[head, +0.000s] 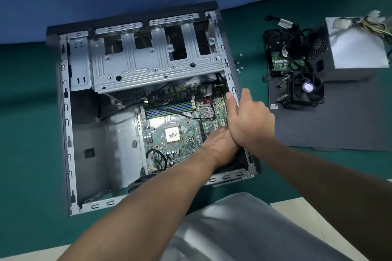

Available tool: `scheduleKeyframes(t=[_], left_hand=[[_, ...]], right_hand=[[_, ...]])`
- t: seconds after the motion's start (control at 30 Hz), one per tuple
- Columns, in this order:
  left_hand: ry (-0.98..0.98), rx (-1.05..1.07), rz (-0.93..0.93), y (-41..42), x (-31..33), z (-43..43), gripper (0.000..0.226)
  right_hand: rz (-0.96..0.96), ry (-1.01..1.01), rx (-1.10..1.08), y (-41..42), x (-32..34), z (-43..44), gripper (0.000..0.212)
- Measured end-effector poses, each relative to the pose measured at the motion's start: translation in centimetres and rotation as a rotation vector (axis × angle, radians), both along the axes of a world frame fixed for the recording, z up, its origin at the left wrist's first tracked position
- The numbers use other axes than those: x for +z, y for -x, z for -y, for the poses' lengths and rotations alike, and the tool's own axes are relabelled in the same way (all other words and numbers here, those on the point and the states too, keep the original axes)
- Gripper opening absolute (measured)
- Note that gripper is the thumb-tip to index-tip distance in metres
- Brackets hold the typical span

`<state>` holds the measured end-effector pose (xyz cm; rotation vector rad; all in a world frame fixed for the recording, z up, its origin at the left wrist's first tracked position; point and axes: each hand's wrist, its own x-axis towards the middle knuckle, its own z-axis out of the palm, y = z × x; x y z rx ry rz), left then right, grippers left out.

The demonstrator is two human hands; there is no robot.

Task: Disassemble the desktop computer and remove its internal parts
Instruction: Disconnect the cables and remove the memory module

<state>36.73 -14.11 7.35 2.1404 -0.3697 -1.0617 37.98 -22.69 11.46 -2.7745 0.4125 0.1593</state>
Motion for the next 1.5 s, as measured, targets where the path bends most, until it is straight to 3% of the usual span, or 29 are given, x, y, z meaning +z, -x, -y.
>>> scheduleKeyframes(t=[0.17,0.37,0.43,0.53,0.6,0.7,0.83,1.07,1.2,1.3,1.4,1.5], left_hand=[[-0.07,0.185,-0.075,0.3,-0.3,0.0,0.018],[-0.029,0.15,-0.106,0.1,0.3,-0.1,0.021],[-0.089,0.139,-0.055,0.1,0.2,-0.2,0.014],[-0.109,0.136,-0.009,-0.1,0.2,-0.3,0.025],[-0.084,0.168,0.007,-0.2,0.1,-0.6,0.015],[-0.123,0.041,0.069,-0.4,0.6,-1.0,0.012],[-0.184,-0.008,0.314,-1.2,0.7,-2.5,0.007],[-0.475,0.14,0.394,-2.7,1.0,-7.6,0.019],[-0.352,0.064,0.251,-2.9,1.4,-7.4,0.022],[-0.211,-0.226,0.051,-2.3,1.8,-5.7,0.027],[-0.279,-0.405,0.149,-2.5,1.8,-4.5,0.038],[-0.226,-0.18,0.342,-3.9,1.6,-4.4,0.027]], right_hand=[[-0.006,0.009,-0.006,-0.1,0.0,0.0,0.035],[-0.002,0.009,-0.002,-0.2,0.0,0.0,0.035],[0.0,0.018,-0.002,-0.2,0.0,0.0,0.035],[-0.005,0.021,0.0,-0.2,0.1,-0.1,0.036],[-0.004,0.026,-0.001,-0.2,0.1,0.0,0.036],[0.001,0.028,-0.008,-0.3,0.1,0.1,0.036],[-0.021,0.007,-0.02,-0.2,0.2,0.1,0.036],[-0.054,0.016,-0.034,-0.3,0.3,0.0,0.042],[-0.056,0.055,-0.02,-0.4,0.4,-0.1,0.056],[0.004,0.053,-0.005,-0.2,0.4,0.0,0.061],[0.034,-0.006,-0.012,0.0,0.5,0.0,0.053],[-0.036,-0.076,-0.026,0.0,0.7,-0.1,0.043]])
